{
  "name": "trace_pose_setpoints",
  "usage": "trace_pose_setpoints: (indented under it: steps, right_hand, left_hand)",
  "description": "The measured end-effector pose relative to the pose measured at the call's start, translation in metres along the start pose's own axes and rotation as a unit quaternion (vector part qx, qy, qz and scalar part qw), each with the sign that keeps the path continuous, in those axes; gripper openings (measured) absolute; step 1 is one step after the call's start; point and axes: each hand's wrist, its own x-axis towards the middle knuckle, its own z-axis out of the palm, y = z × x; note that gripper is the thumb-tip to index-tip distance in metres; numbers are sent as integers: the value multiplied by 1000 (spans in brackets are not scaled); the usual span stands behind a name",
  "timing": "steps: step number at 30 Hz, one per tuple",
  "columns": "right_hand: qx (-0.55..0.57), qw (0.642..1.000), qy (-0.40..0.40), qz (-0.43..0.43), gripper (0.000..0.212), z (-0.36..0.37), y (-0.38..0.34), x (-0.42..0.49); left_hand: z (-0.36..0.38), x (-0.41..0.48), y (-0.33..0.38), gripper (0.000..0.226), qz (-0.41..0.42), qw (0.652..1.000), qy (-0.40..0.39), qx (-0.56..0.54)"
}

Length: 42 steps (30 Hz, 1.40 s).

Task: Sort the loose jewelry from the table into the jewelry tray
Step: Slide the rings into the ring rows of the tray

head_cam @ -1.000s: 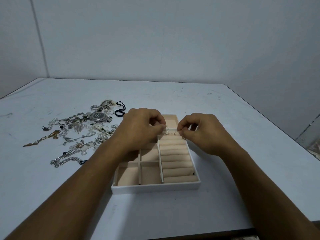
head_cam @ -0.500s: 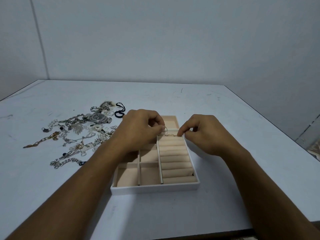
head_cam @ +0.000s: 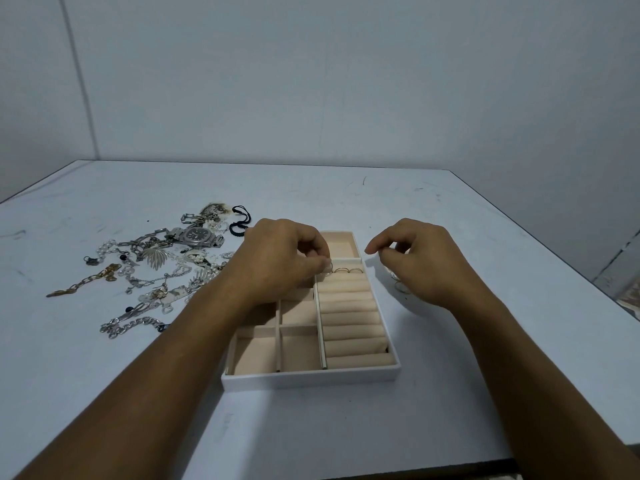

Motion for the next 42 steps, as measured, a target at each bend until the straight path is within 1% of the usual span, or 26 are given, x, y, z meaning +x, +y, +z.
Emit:
trace_pose_setpoints:
  steps: [4, 8, 10, 12, 15, 19, 24, 26, 32, 37, 42]
  right_hand:
    - [-3, 1000, 24, 11, 27, -2, 2, 1]
    - [3, 998, 55, 29, 27, -6, 4, 1]
    - [28, 997, 62, 40, 27, -9, 4, 1]
    - [57, 995, 62, 51, 26, -10, 3, -1]
    - [25, 996, 72, 53, 26, -11, 6, 1]
    - [29, 994, 75, 72, 26, -13, 11, 3]
    - [26, 994, 78, 74, 26, -14, 13, 2]
    - [28, 994, 77, 75, 26, -14, 13, 3]
    - [35, 994, 74, 70, 27, -14, 12, 2]
    - [30, 994, 73, 76, 27, -15, 14, 3]
    - [22, 993, 77, 84, 28, -15, 17, 4]
  left_hand:
    - [0, -1, -1, 1, 12, 1000, -17, 14]
    - [-1, -1, 1, 6, 41, 998, -24, 49]
    - [-1, -1, 1, 6, 49, 997, -27, 55]
    - [-1, 0, 1, 6, 48, 997, -32, 52]
    - [-1, 0, 1, 7, 41, 997, -44, 37]
    - [-2, -2, -1, 10, 42, 997, -60, 29]
    - [-6, -2, -1, 11, 32, 997, -64, 17]
    - [-7, -2, -1, 9, 34, 997, -61, 31]
    - [-9, -2, 5, 8, 62, 990, -44, 122]
    - [-10, -6, 8, 27, 73, 987, -55, 134]
    - [-10, -6, 12, 30, 66, 981, -76, 169]
